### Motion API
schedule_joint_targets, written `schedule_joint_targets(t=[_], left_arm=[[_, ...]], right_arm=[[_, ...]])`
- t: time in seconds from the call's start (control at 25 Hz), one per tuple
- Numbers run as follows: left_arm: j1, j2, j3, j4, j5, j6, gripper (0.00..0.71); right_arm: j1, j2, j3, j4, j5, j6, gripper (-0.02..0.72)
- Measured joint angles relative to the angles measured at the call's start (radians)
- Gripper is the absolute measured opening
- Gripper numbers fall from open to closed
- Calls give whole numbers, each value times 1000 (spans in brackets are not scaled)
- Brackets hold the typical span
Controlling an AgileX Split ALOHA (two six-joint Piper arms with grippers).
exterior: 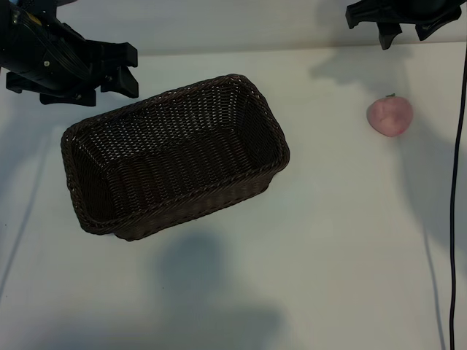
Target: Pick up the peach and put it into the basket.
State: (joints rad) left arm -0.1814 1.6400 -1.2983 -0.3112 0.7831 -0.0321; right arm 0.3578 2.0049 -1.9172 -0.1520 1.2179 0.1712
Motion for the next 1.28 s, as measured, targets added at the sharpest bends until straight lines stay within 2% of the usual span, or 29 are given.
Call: schedule_joint_targets(t=[0.48,0.64,0.76,0.88,1.12,1.28], left_arm=[[0,-1,0,9,-22,-2,579],[0,-45,15,107,13,-71,579],[0,-121,78,230,35,-164,579],[0,-199,196,304,57,-256,579],[0,-265,379,332,12,-382,579],[0,-245,403,336,-44,-435,579]], right_arm=[[0,0,0,3,0,-1,493],[0,0,0,4,0,-3,493],[0,0,0,4,0,-3,493],[0,0,0,5,0,-3,493],[0,0,0,5,0,-4,493],[0,0,0,5,0,-16,493]])
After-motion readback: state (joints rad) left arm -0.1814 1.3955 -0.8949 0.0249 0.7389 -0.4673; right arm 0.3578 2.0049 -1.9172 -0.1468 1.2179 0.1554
